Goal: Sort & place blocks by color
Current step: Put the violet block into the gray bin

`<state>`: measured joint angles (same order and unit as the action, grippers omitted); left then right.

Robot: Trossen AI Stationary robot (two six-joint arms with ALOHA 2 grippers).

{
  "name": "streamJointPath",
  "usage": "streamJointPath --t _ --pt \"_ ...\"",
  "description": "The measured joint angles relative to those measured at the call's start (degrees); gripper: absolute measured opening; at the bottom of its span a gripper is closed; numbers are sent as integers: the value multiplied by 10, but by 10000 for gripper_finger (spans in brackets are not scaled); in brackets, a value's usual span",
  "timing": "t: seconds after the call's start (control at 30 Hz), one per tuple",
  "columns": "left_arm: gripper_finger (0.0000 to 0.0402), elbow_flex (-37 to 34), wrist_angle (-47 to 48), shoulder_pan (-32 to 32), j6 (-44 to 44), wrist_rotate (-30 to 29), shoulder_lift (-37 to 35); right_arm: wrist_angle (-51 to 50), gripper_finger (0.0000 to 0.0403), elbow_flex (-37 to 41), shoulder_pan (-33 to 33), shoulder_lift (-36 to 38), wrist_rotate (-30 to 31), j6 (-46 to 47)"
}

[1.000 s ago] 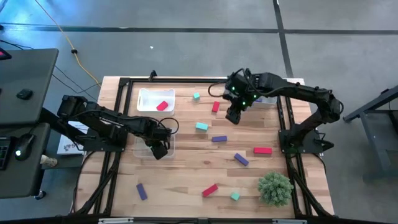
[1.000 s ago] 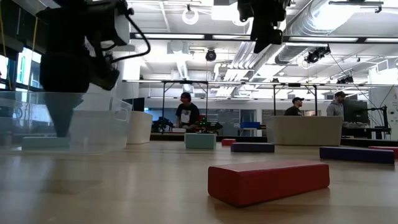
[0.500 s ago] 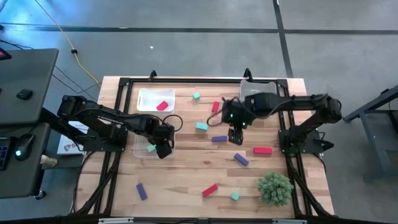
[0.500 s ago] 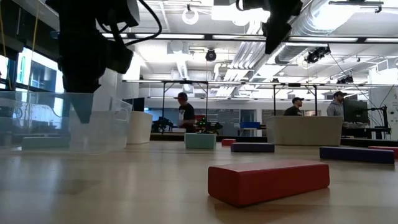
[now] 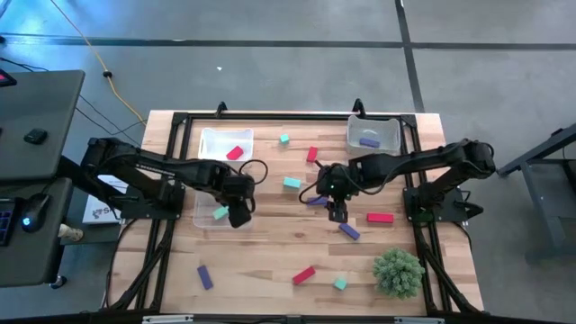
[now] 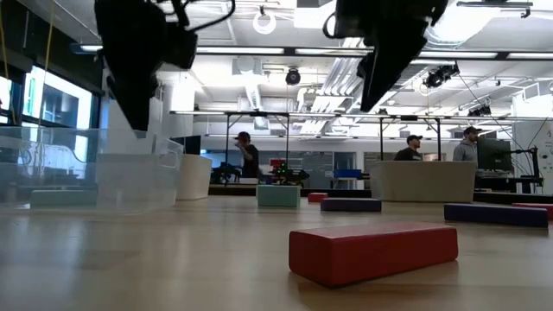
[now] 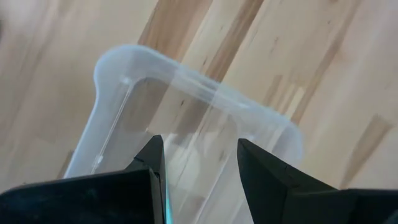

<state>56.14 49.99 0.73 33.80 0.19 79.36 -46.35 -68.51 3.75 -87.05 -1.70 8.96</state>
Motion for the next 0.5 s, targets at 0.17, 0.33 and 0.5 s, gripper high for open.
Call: streamJointPath --t 0.17,0.33,0.5 --pt "115 26 -2 0 0 -28 -17 81 210 48 0 0 15 -43" --pt "115 49 -5 0 0 -74 -29 149 210 93 0 0 28 -71" --pt "115 71 -5 0 0 -104 -32 205 210 137 -3 0 45 -77"
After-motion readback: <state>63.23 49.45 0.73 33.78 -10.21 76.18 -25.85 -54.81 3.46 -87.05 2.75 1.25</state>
